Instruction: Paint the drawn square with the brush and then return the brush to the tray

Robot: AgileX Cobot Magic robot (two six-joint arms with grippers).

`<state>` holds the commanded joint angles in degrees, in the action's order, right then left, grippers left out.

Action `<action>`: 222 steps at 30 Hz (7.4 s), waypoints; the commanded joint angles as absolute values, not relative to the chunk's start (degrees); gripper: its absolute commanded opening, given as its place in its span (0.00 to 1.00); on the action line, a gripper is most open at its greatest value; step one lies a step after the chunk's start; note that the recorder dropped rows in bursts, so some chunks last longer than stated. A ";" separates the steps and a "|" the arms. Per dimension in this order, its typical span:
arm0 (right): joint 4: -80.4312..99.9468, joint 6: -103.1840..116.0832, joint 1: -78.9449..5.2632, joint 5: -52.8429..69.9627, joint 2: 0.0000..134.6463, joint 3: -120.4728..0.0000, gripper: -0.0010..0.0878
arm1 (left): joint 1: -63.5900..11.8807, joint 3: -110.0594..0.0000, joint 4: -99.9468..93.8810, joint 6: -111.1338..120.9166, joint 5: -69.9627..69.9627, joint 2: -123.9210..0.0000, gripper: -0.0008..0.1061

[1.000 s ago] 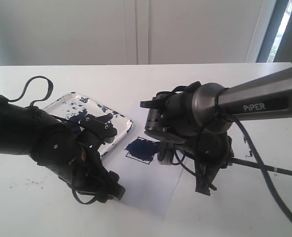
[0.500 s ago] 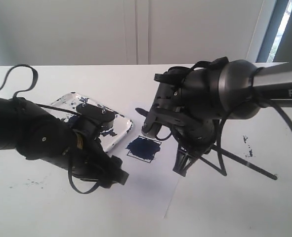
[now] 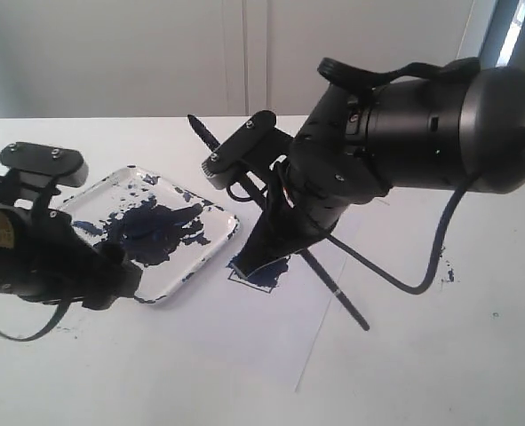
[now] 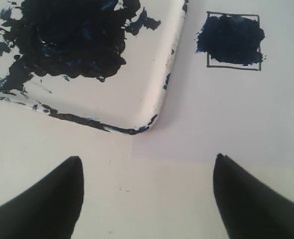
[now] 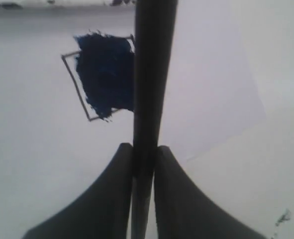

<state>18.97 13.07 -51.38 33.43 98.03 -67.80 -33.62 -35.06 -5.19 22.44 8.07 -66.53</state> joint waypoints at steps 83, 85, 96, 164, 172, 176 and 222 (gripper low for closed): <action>7.37 9.01 -58.96 30.02 87.60 -66.50 0.01 | -33.33 -25.75 -6.96 30.23 29.00 -19.35 0.71; 7.49 9.01 -58.96 29.60 86.79 -64.88 0.01 | -33.33 -25.75 -6.72 30.23 29.37 -19.35 0.71; 7.62 7.48 -63.80 15.16 74.64 -50.70 0.01 | -33.33 -25.75 -6.62 31.10 31.68 -19.35 0.71; 1.49 13.27 -63.92 -20.15 36.48 -3.26 0.01 | -33.33 -25.75 -6.50 31.10 31.31 -19.35 0.71; 1.49 13.27 -63.92 -20.15 19.87 -3.26 0.01 | -33.33 -12.29 -6.50 31.10 19.61 -14.19 0.71; 1.49 13.27 -63.92 -20.15 14.31 -3.26 0.01 | -33.33 -7.28 -6.50 31.10 19.61 -9.67 0.71; 0.79 21.70 -62.66 33.90 0.00 -2.01 0.01 | -33.33 0.00 -7.75 31.09 13.45 0.00 0.71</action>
<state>0.79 21.70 -62.66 33.90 0.00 -2.01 -33.33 0.00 -7.75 31.09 13.45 0.00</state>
